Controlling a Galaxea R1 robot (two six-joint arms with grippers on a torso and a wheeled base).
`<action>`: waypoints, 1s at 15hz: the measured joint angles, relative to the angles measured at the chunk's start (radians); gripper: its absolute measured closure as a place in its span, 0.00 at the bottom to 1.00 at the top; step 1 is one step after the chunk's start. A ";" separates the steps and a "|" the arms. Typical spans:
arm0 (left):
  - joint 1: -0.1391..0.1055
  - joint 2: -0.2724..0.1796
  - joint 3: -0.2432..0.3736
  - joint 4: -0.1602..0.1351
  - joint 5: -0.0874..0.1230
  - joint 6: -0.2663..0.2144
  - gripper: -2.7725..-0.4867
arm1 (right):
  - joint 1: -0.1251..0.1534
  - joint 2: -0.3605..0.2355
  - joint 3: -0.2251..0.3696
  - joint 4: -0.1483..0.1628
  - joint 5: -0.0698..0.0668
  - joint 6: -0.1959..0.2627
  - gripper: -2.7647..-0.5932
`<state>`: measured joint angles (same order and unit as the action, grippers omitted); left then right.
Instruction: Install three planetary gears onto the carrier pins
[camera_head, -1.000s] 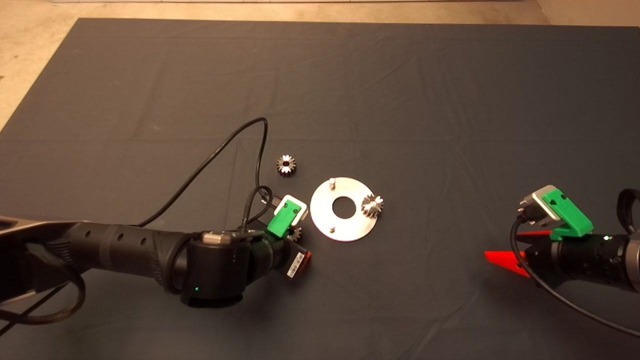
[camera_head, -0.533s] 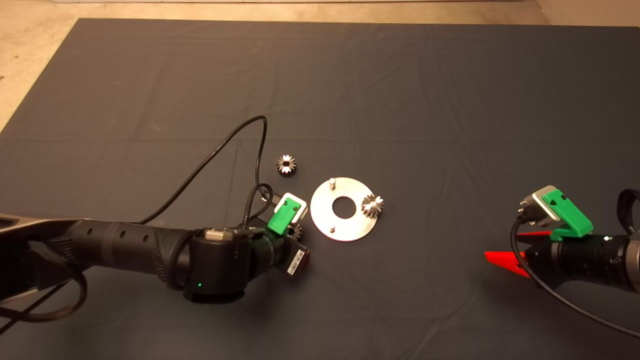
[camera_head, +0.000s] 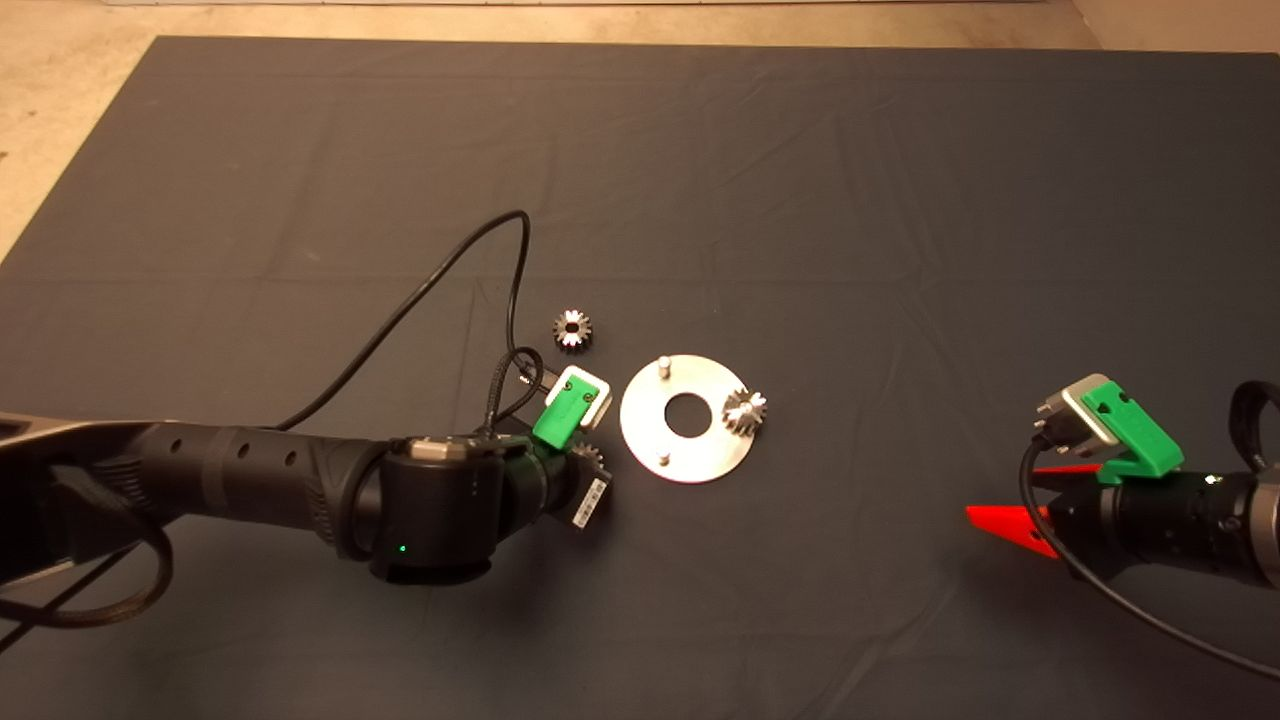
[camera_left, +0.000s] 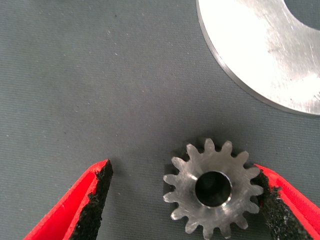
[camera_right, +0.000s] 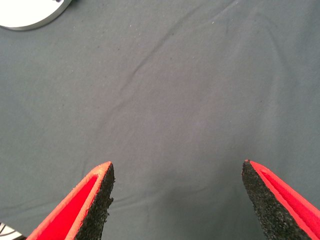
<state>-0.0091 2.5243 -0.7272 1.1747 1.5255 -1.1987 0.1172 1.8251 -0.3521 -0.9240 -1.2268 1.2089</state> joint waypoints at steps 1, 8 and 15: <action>0.000 0.000 0.000 0.000 0.000 0.000 0.42 | -0.003 0.000 0.000 0.000 0.000 0.000 0.40; -0.006 0.000 0.000 -0.001 -0.004 0.000 0.51 | -0.003 0.000 0.000 0.000 0.000 0.000 0.40; -0.006 0.000 0.001 0.000 -0.005 -0.001 0.62 | -0.003 0.000 0.000 0.000 0.000 0.000 0.40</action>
<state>-0.0147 2.5238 -0.7263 1.1743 1.5206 -1.2002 0.1138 1.8247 -0.3521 -0.9240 -1.2268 1.2086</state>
